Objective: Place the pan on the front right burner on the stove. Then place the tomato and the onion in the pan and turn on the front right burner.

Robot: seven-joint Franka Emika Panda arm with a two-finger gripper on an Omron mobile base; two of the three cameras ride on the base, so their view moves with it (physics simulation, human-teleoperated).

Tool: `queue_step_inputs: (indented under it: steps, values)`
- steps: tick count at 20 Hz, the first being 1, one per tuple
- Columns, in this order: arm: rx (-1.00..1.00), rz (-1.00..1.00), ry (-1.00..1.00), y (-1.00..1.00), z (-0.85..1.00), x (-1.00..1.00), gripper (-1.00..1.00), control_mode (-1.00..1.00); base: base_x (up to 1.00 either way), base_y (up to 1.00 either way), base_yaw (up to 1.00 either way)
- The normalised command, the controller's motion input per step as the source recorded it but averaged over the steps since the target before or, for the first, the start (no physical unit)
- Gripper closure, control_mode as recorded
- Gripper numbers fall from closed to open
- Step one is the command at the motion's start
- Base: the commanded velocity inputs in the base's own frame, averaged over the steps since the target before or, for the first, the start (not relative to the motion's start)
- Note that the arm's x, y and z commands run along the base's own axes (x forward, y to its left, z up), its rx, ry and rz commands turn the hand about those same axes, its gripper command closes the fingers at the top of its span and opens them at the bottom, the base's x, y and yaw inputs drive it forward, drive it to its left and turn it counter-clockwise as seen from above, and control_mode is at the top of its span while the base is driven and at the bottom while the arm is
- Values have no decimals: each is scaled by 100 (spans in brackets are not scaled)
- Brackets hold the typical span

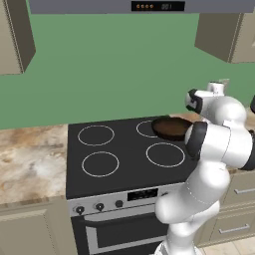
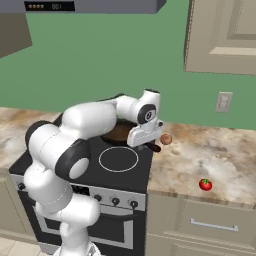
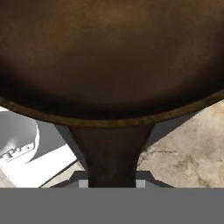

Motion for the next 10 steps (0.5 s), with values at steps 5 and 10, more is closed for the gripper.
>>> queue_step_inputs:
  steps: [5,10]
  values:
    - [0,15,0,23,-26,0,100,-100,0,0,0]
    - [0,11,0,11,-43,0,100,-100,0,0,0]
